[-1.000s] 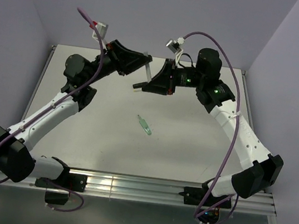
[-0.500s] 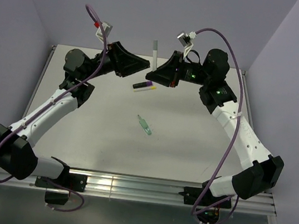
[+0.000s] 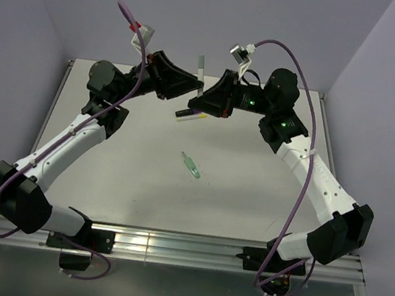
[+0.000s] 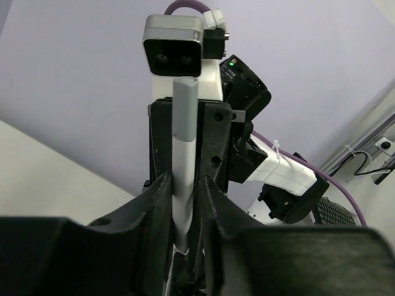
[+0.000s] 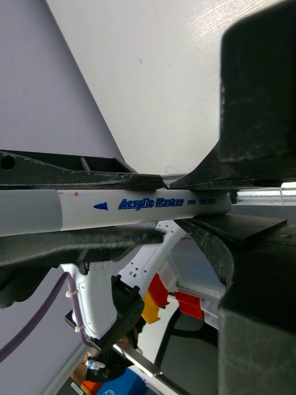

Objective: Insert the pens into the pen caps

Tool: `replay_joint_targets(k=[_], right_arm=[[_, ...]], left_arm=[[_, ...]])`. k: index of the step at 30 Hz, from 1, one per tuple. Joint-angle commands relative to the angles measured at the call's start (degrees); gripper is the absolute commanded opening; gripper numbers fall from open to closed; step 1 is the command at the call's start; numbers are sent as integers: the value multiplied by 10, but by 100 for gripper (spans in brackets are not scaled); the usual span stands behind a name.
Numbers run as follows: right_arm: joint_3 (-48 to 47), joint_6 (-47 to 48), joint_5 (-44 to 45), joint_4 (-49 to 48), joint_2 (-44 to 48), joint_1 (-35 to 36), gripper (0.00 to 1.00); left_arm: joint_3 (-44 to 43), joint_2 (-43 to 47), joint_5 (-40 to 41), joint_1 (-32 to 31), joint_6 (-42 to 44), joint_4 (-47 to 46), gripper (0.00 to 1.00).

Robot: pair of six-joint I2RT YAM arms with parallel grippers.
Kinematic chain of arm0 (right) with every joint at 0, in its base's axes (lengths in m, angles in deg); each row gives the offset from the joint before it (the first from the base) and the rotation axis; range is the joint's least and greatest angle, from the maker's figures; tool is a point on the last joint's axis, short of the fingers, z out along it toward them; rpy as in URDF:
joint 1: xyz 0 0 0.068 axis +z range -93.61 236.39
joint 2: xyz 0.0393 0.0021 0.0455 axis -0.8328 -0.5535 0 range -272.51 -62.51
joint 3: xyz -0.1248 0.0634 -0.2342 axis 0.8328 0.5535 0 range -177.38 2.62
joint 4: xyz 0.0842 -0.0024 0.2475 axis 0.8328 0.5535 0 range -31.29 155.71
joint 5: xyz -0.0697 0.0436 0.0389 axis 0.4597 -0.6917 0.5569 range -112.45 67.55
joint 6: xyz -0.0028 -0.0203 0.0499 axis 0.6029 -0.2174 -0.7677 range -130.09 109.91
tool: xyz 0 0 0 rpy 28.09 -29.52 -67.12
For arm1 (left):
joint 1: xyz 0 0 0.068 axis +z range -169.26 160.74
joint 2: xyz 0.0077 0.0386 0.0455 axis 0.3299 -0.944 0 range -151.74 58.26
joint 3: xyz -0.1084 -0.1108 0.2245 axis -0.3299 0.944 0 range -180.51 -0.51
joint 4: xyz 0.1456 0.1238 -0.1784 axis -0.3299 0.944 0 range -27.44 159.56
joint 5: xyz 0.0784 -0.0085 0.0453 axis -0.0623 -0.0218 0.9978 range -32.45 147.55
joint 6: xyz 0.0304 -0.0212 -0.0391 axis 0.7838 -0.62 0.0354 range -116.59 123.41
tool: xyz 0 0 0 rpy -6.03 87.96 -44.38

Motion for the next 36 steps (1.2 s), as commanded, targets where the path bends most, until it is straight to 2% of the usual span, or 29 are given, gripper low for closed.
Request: replay_joint_targets(k=[1, 5, 6, 8, 10, 12, 13, 14, 15, 17, 21, 22, 23, 24, 25, 28, 31, 34, 36], right_arm=[[6, -5, 3, -28, 16, 4, 0], [9, -6, 1, -30, 18, 4, 0], [10, -5, 0, -30, 19, 4, 0], [10, -3, 0, -30, 19, 4, 0], [13, 2, 2, -27, 21, 4, 20], [27, 2, 2, -23, 25, -10, 45], [34, 6, 3, -22, 30, -17, 55], [49, 7, 3, -20, 35, -25, 63], [58, 9, 2, -17, 43, -44, 72], [84, 28, -5, -8, 56, -64, 82], [115, 82, -6, 69, 92, -147, 88], [118, 109, -9, 87, 97, -164, 90], [118, 125, -10, 106, 101, -181, 94], [115, 147, -9, 169, 105, -197, 96], [108, 196, -5, 202, 106, -222, 97], [88, 266, 12, 295, 107, -249, 97], [86, 289, 29, 321, 114, -268, 98], [90, 288, 31, 314, 116, -271, 98], [84, 287, 24, 316, 107, -271, 98]], left_arm=[[-25, -2, -9, -10, 14, -8, 27], [-28, -6, -5, -11, 19, 2, 15], [-28, -8, -6, -11, 20, 4, 7], [-35, -9, -7, -10, 32, 13, 0], [-46, -10, -9, -11, 60, 61, 0], [-76, -13, -10, -11, 156, 121, 0], [-89, -14, -7, -10, 198, 210, 0], [-112, -20, 12, -11, 283, 255, 0], [-120, -24, 18, -10, 319, 299, 0], [-142, -41, 32, -10, 412, 403, 0], [-157, -73, 47, -10, 543, 505, 1], [-164, -83, 42, -10, 628, 560, 1], [-188, -109, 47, -10, 669, 588, 2], [-202, -124, 53, -11, 710, 619, 4], [-216, -140, 67, -11, 773, 642, 4], [-284, -217, 104, -12, 892, 742, 1], [-349, -295, 155, -19, 939, 802, 6], [-393, -368, 244, -31, 970, 818, 5], [-411, -409, 274, -37, 988, 818, 5]])
